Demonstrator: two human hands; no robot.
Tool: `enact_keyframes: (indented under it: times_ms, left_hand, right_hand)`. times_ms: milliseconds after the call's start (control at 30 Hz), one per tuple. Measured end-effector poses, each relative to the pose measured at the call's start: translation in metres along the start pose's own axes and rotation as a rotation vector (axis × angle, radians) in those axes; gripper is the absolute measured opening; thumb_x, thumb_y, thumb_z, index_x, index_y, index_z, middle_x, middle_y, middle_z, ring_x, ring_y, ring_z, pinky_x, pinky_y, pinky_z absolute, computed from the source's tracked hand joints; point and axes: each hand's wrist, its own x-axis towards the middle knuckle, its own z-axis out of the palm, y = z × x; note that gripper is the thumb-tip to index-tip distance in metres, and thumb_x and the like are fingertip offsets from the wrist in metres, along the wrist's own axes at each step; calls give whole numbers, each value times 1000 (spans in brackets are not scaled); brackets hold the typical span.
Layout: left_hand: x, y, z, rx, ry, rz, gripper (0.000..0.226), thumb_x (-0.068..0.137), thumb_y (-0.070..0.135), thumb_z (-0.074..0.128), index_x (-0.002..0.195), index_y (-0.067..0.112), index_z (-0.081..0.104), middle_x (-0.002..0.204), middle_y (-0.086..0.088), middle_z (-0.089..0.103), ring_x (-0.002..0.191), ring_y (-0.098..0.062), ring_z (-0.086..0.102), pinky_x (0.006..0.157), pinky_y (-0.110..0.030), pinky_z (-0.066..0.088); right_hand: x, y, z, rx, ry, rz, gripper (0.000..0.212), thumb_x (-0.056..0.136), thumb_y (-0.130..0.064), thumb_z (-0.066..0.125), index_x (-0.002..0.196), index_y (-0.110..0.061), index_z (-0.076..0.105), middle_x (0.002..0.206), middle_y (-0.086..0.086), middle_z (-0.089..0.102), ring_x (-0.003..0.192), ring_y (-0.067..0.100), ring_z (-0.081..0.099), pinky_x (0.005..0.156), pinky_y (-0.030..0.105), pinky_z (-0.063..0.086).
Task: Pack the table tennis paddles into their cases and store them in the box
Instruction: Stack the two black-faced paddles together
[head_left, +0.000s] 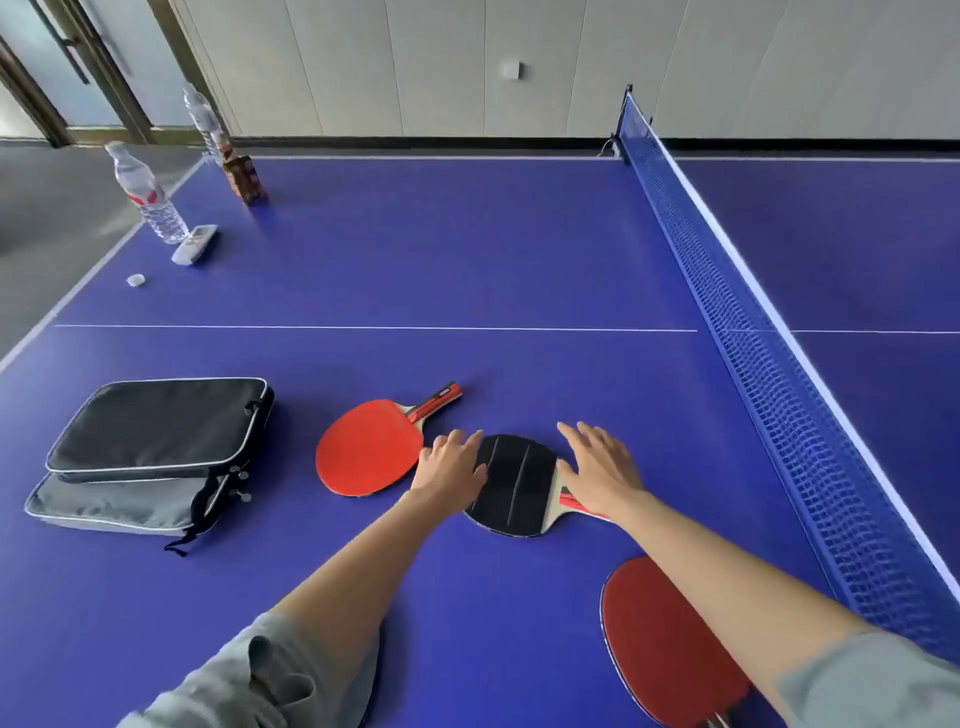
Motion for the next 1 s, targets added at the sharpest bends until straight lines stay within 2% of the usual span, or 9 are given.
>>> enact_keyframes:
  times_ms: [167,300,367,467,633,700,800,900,1000]
  left_hand:
    - [27,-4,33,14,-146,-88,64,95,36,47,148,15,18,145,-13,27,130,-33,31,104,-43,33]
    - [40,-10,55,-10,-252,-172,83,88,42,58,149,17,8,148,-16,17,132,-35,25,103,-45,33]
    - [43,-10,65,-11,-256,-177,88,86,42,61,150,17,5,149,-18,13,133,-36,22,102,-45,34]
    - [43,-7,73,-101,-195,-201,93,81,33,69,149,17,8,149,-16,14,133,-34,19,102,-44,35]
    - [39,-8,74,-363,-81,-324,107,64,16,82,147,24,14,136,-7,25,125,-28,22,101,-45,33]
    - [35,-9,72,-373,-63,-309,113,64,14,82,149,22,9,137,-5,22,126,-28,21,103,-45,30]
    - [22,-11,68,-337,-28,-263,110,67,11,80,149,20,7,140,-6,19,126,-27,21,103,-45,30]
    - [5,-13,58,-411,57,-251,102,71,11,78,149,24,14,139,-5,23,124,-26,23,103,-44,31]
    - [-17,-25,44,-562,204,-260,87,77,18,76,147,24,24,138,-5,31,124,-27,27,105,-45,32]
  right_hand:
    - [17,2,32,43,-91,36,58,98,-38,39,149,-23,16,157,8,20,143,29,21,117,41,22]
    - [24,-1,52,42,-107,64,61,97,-40,43,149,-21,16,153,10,27,134,30,32,107,40,34]
    - [24,-5,61,84,-112,94,63,96,-40,45,148,-20,17,150,9,32,126,31,37,100,39,41]
    - [24,-16,71,235,-56,128,65,92,-34,56,146,-18,24,147,6,36,122,30,39,99,36,40]
    - [30,-21,70,596,-36,341,82,76,-23,77,143,-15,30,139,9,41,126,32,42,100,40,39]
    - [26,-17,67,719,-70,365,78,73,-22,80,138,-16,36,135,9,49,125,29,46,102,42,43]
    - [14,-19,62,859,-122,298,62,78,-19,75,131,-22,43,129,4,55,121,26,51,100,43,45]
    - [-2,-29,56,986,-120,207,56,82,-11,70,129,-21,43,126,3,56,115,21,53,93,35,48]
    - [-19,-42,48,1115,-125,140,46,84,-9,67,121,-21,45,119,4,57,100,11,58,72,13,47]
